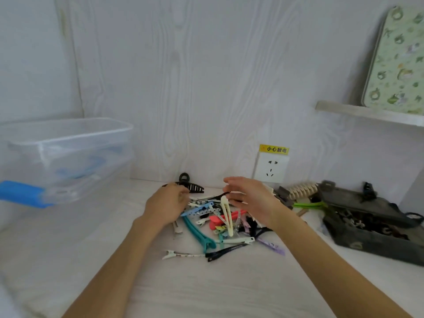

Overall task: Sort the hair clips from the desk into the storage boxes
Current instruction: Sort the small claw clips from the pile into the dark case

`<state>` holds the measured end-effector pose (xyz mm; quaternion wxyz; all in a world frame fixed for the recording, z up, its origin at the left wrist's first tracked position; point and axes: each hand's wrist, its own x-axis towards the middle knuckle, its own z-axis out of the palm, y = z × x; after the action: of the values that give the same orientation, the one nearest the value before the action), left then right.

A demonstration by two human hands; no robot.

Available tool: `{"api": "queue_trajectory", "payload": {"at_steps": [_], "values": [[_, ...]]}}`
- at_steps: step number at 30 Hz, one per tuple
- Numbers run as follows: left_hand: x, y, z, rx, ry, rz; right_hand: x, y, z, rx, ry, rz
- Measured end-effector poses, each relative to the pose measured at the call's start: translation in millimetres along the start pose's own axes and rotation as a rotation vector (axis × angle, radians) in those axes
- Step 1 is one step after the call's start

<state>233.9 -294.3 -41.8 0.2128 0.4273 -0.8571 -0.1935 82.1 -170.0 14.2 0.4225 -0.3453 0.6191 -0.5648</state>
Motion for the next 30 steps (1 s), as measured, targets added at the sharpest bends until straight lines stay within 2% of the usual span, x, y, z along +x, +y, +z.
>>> {"api": "queue_trajectory", "payload": {"at_steps": [3, 7, 10, 11, 13, 15, 21, 23, 25, 27, 30], "values": [[1.1, -5.3, -1.6, -0.043, 0.072, -0.063, -9.4, 7.9, -8.8, -0.417, 0.052, -0.167], [1.1, -11.4, -5.3, -0.064, 0.131, -0.150, -20.7, 26.4, -24.3, -0.715, 0.031, -0.310], [1.8, -12.7, -8.4, -0.094, 0.137, -0.202, -22.5, 48.5, -30.0, -0.717, 0.061, -0.391], [2.1, -12.5, -8.2, -0.100, 0.140, -0.206, -22.4, 52.6, -31.7, -0.622, 0.103, -0.399], [2.8, -14.5, -6.9, -0.122, 0.156, -0.204, -24.1, 52.7, -34.2, -0.283, 0.177, -0.378], [4.5, -16.7, -5.2, -0.120, 0.133, -0.188, -25.8, 49.7, -38.9, -0.126, 0.231, -0.381], [4.5, -20.9, -6.3, -0.110, 0.183, -0.229, -24.6, 60.4, -39.1, -0.294, 0.332, -0.393], [3.2, -22.0, -8.7, -0.067, 0.217, -0.248, -24.0, 61.2, -43.9, -0.455, 0.377, -0.426], [0.6, -21.0, -11.8, -0.031, 0.227, -0.262, -25.2, 61.0, -46.0, -0.775, 0.341, -0.439], [-0.8, -17.6, -13.2, 0.019, 0.243, -0.265, -23.7, 62.4, -46.2, -0.981, 0.264, -0.429], [-2.3, -6.0, -16.6, -0.008, 0.369, -0.146, -24.1, 59.7, -46.4, -0.944, 0.240, -0.416]]}}
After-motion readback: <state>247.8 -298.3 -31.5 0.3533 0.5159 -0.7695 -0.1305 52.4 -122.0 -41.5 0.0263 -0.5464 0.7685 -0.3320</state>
